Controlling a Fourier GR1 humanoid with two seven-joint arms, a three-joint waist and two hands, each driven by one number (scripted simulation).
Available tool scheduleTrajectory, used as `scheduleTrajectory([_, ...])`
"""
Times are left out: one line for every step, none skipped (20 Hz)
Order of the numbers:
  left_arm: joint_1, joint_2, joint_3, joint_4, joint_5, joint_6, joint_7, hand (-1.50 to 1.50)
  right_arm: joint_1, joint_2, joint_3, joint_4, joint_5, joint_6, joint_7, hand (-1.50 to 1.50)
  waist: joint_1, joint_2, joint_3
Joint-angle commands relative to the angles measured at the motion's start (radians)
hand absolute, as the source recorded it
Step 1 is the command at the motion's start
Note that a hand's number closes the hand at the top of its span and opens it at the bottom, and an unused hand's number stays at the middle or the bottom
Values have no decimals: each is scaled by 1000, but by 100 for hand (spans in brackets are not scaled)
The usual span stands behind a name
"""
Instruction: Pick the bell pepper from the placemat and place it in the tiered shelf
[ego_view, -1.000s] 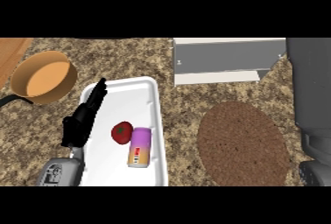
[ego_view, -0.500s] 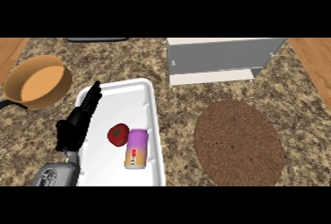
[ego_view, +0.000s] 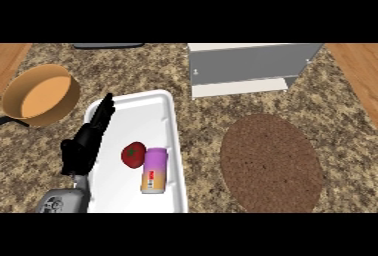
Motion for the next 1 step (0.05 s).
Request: scheduleTrajectory([14, -13, -10, -5, -8, 10, 0, 0, 132, -85, -174, -121, -204, 175, 41, -150, 7, 3, 0])
